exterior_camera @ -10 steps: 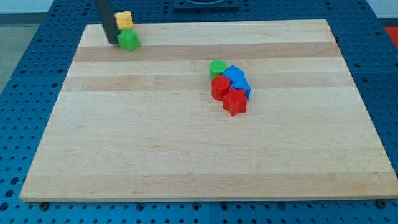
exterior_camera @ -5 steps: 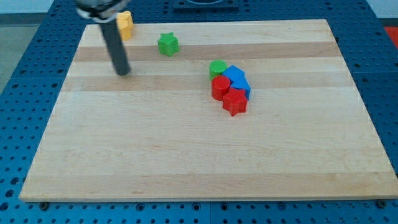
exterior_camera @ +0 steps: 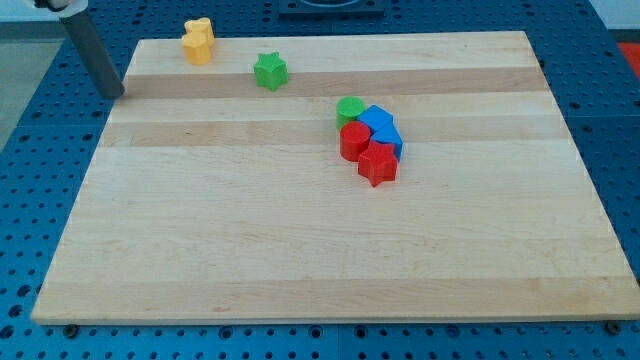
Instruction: Slide the yellow hexagon closer to the green star
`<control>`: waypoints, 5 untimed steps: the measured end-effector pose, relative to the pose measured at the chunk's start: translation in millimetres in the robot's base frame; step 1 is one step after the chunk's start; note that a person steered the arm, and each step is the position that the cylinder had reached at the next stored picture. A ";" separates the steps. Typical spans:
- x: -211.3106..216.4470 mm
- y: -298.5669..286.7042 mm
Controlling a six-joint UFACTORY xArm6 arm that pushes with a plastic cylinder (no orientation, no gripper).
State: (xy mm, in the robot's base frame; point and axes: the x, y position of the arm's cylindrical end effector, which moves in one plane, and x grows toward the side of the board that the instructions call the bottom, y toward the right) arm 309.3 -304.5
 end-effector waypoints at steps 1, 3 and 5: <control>-12.2 0.2; -112.9 -0.1; -115.9 30.1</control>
